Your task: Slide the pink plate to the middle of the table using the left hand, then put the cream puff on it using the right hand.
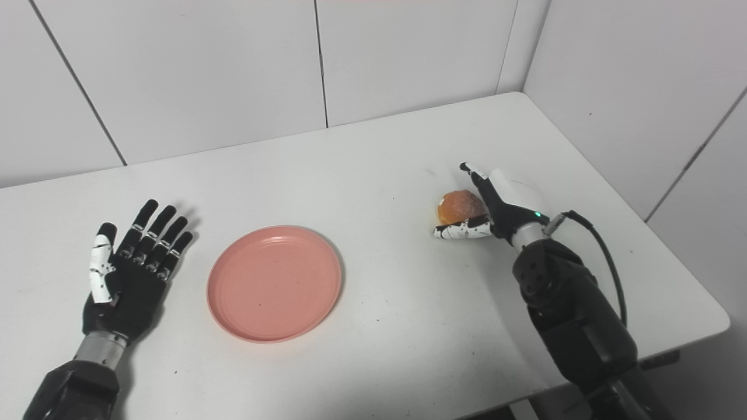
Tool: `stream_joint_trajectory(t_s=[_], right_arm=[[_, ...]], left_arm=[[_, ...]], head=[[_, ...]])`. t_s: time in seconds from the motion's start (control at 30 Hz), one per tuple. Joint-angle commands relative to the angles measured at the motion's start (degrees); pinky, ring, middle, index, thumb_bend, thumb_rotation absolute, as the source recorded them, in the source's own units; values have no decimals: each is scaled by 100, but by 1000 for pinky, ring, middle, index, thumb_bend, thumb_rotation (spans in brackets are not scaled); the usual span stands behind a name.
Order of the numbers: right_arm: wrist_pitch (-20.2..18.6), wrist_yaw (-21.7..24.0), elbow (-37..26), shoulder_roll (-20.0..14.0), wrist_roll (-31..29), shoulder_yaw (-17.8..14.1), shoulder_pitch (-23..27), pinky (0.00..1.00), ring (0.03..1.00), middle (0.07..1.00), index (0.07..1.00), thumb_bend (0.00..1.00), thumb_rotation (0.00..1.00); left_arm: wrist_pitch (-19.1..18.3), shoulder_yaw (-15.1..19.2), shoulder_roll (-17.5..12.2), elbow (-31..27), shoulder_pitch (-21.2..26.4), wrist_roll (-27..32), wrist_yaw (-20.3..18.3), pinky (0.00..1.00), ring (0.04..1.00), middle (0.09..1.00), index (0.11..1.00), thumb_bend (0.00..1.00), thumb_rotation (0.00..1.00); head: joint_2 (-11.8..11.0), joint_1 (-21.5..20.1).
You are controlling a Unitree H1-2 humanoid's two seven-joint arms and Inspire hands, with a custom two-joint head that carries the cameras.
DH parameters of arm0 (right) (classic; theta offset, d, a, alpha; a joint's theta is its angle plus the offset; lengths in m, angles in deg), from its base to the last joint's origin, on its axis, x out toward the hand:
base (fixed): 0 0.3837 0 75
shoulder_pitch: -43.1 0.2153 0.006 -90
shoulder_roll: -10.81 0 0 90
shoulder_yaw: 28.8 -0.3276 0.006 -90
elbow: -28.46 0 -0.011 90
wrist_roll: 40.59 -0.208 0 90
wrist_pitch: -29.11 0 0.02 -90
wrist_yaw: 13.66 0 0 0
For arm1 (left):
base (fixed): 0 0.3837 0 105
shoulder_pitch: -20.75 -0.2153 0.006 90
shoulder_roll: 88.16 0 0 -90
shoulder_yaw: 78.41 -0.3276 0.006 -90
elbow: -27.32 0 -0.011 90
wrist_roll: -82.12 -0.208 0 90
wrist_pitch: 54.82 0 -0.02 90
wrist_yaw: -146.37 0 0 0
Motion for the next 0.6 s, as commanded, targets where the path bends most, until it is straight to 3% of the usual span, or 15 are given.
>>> stream_joint_trajectory(t_s=[0.0, 0.3, 0.4, 0.47, 0.5, 0.57], right_arm=[[60, -126, -16, -142, -42, -48, 175, 756, 872, 915, 911, 931, 410], [215, -408, 153, -80, -245, -60, 190, 766, 858, 886, 861, 866, 277], [519, -581, 281, -89, -448, -75, 193, 604, 678, 713, 710, 778, 147], [674, -714, 390, -85, -509, -64, 199, 563, 632, 672, 675, 756, 118], [734, -781, 439, -81, -529, -53, 204, 495, 555, 597, 551, 594, 125], [874, -920, 573, -76, -565, -22, 216, 468, 518, 559, 508, 539, 125]], left_arm=[[-474, -28, -64, 199, -336, -178, 260, 973, 936, 936, 933, 427, 1000], [-466, -49, -76, 159, -346, -195, 262, 970, 933, 934, 928, 437, 1000], [-486, -42, -70, 143, -349, -175, 270, 973, 937, 937, 932, 431, 1000], [-483, -46, -69, 136, -350, -187, 280, 973, 937, 936, 932, 431, 1000], [-474, -51, -71, 135, -351, -199, 282, 970, 935, 935, 930, 432, 1000], [-465, -63, -77, 125, -353, -210, 276, 971, 934, 936, 932, 433, 1000]], head=[[9, 9], [37, 26], [43, 31], [51, 41], [51, 41], [56, 45]])
